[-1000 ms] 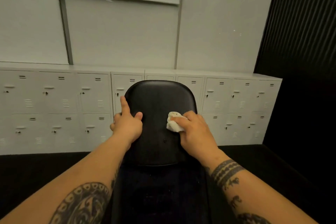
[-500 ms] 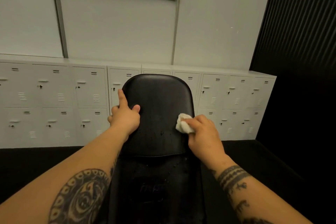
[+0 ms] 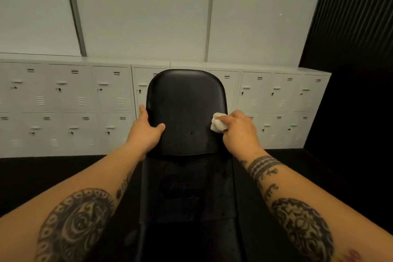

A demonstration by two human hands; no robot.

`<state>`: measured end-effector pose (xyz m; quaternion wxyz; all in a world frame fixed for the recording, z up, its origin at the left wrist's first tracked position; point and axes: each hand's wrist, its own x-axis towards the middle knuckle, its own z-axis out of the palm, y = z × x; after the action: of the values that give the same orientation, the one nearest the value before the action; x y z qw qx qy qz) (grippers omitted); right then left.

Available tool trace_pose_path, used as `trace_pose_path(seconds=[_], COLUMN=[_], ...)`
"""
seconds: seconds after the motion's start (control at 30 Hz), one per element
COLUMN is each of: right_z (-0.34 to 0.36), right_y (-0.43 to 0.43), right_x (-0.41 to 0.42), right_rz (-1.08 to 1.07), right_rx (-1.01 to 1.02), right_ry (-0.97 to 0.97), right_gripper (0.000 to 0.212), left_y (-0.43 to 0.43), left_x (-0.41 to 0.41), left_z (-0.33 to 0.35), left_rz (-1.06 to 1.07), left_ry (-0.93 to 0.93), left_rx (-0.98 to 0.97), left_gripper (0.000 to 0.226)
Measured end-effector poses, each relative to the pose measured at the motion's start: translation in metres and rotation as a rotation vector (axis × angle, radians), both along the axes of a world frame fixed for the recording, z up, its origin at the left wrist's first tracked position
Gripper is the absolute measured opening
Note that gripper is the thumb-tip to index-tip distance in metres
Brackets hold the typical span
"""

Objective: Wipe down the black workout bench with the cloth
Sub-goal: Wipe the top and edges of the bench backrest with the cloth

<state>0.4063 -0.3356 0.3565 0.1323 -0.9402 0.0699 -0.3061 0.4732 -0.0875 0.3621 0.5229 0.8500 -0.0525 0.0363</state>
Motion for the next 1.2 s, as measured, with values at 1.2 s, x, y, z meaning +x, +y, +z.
trace_pose_path(seconds=[1.2], right_z=[-0.025], right_y=[0.056], right_x=[-0.008], right_rz=[0.339], right_rx=[-0.272], right_ry=[0.046], right_gripper=[0.032], left_y=[0.004], left_x=[0.005], left_z=[-0.007], left_rz=[0.025], left_ry=[-0.014], left_rx=[0.113], left_gripper=[0.085])
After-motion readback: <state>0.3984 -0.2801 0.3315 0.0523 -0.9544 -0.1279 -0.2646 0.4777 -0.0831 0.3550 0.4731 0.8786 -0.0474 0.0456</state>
